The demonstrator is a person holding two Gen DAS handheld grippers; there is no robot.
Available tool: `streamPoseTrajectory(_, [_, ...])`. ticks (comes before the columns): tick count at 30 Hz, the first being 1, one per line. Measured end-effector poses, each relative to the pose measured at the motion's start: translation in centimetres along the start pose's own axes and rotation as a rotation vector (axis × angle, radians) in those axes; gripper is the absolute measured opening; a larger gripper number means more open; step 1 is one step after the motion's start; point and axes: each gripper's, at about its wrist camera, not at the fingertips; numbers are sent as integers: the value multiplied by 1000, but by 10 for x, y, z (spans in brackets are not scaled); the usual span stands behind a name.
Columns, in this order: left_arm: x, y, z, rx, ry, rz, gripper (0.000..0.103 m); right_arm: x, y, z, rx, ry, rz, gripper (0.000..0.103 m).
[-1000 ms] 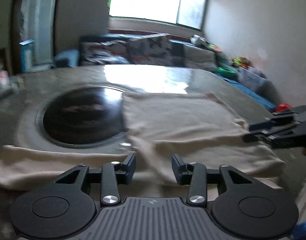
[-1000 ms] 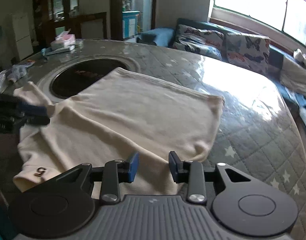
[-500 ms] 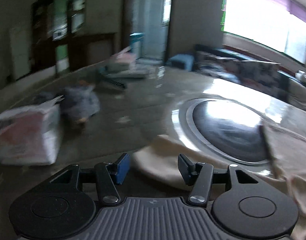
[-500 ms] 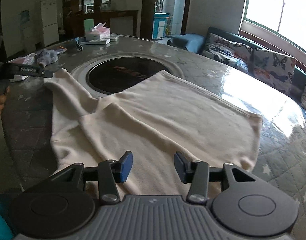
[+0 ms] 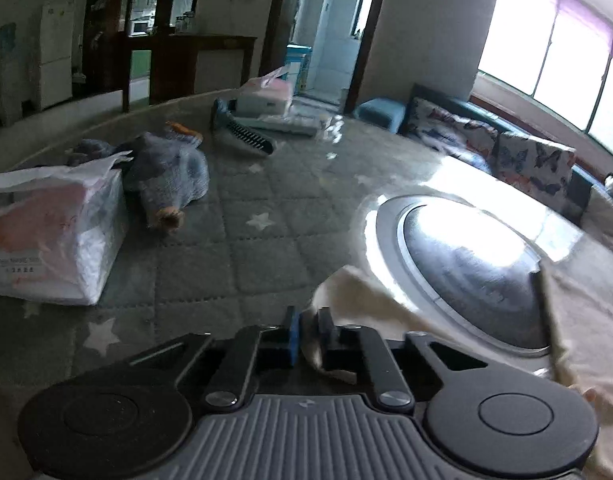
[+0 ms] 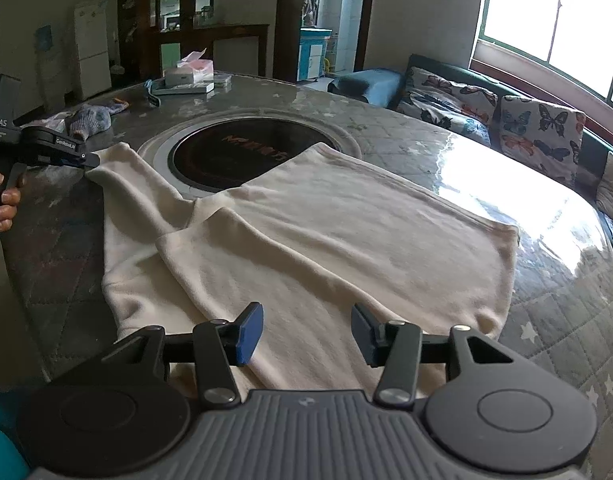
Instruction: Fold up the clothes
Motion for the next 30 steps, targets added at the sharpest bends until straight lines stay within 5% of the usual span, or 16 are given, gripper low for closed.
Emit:
streamPoseTrajectory(4, [-29,-19,20,-50,111,-19,7,-6,2,7,-16,10,-21,50])
streamPoseTrajectory(12, [-124,-31,73,-100,483,-117,6,-26,8,23,-55,53,-107,50])
streamPoseTrajectory(20, [-208,15,98,-1,808,-285,8,-49,21,41,-72,108,-198,50])
streamPoseTrajectory(25, [-221,47,107,25,860,-432,30,-60,27,48,-68,124,-254,49])
streamPoseTrajectory(27, [-212,53,109,-2,835,-468,43,-62,27,48,-67,118,-266,49])
streamPoseTrajectory(30, [-187,56,107,-41,765,-515,47,-63,24,45,-64,91,-278,47])
Point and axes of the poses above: each gripper's, at about its wrist camera, not at the fingertips, and z roughly against the way its jaws point, x to its left, y to its underside, and after that the axes turned 10 degrees about -x, right-handed
